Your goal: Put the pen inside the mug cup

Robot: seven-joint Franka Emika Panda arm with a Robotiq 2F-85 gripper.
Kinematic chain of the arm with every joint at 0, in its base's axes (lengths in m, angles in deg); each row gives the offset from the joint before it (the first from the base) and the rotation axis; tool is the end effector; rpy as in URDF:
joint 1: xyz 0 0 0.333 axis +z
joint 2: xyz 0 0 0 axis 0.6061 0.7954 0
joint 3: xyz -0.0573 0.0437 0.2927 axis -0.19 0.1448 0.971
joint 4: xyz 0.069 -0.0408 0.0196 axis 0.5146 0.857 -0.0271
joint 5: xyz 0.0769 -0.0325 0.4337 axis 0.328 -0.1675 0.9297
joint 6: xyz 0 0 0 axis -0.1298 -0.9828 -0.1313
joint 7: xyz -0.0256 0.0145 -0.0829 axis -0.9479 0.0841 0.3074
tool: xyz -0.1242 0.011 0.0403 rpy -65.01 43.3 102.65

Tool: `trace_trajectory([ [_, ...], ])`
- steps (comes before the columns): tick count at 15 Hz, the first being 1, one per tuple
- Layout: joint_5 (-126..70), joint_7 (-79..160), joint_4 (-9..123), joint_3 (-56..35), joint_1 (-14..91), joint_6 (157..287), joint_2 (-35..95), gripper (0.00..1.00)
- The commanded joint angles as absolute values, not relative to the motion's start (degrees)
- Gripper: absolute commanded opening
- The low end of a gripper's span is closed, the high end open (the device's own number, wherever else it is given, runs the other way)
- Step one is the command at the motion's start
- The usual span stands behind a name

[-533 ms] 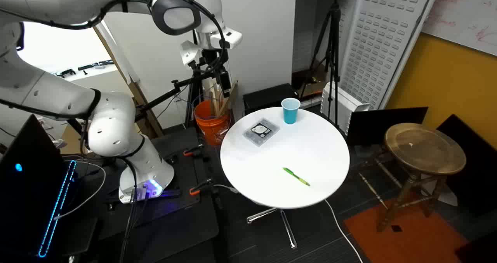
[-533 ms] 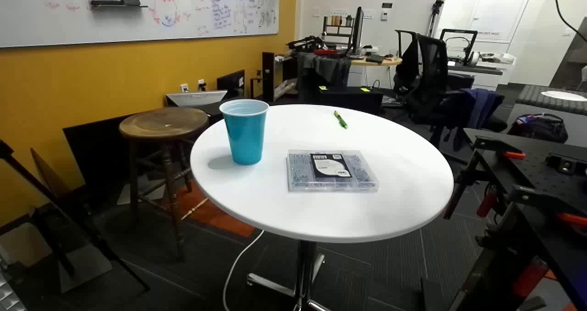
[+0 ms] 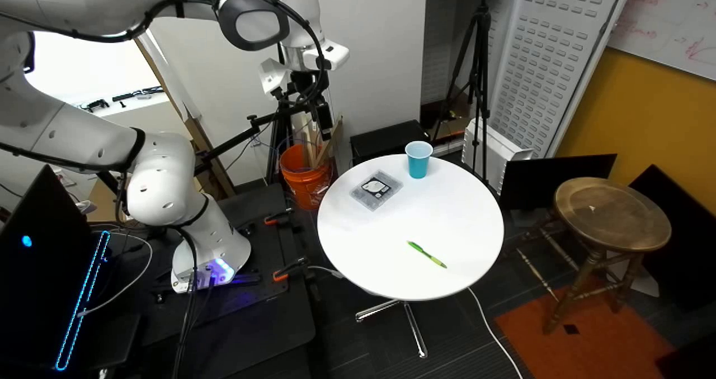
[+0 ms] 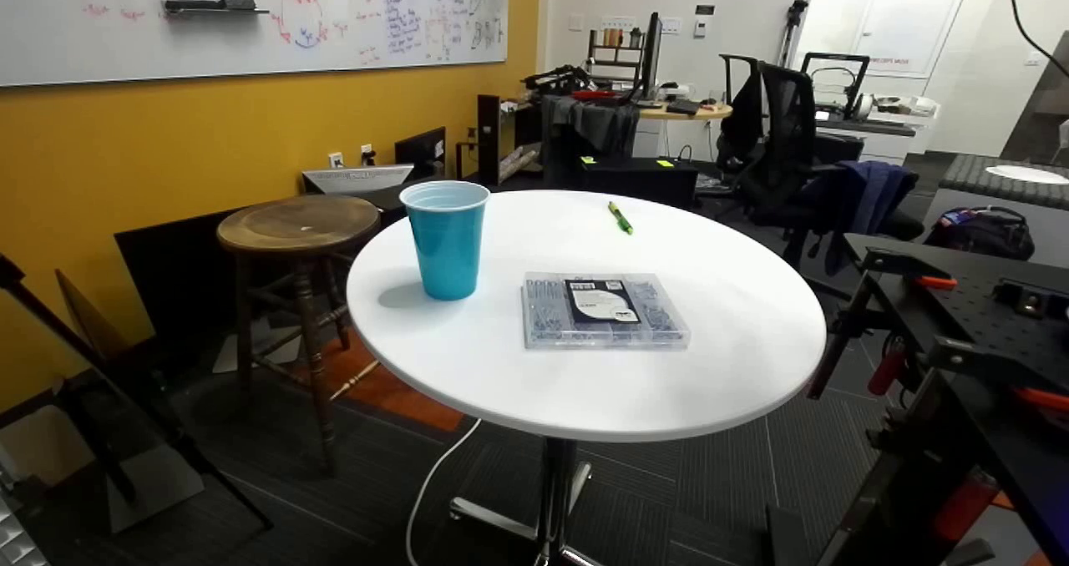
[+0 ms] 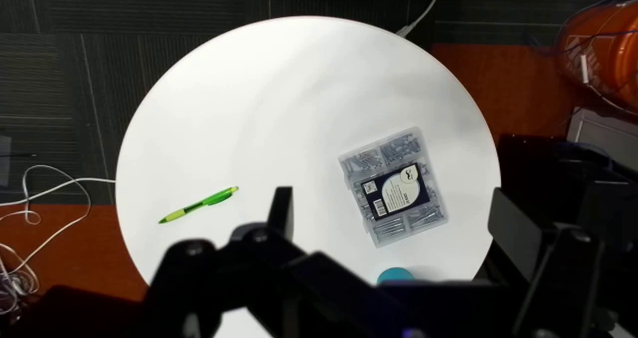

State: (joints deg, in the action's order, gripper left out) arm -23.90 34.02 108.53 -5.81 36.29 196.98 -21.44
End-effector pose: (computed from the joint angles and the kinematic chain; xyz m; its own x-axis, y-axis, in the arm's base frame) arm 0.4204 -0.0005 0.4369 0.9997 0.0192 0.0120 0.0193 -0.9997 -0.0126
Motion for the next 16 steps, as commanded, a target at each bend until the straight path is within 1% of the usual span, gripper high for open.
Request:
trace_trajectory([
  [1, -24.2, 34.3, 108.4, -6.2, 36.8, 196.8, -21.4, 1.00],
  [7, -24.4, 34.4, 108.2, -6.1, 36.7, 196.8, -21.2, 1.00],
  [16, -18.4, 49.7, 106.6, -6.8, 32.5, 205.8, -17.9, 1.00],
])
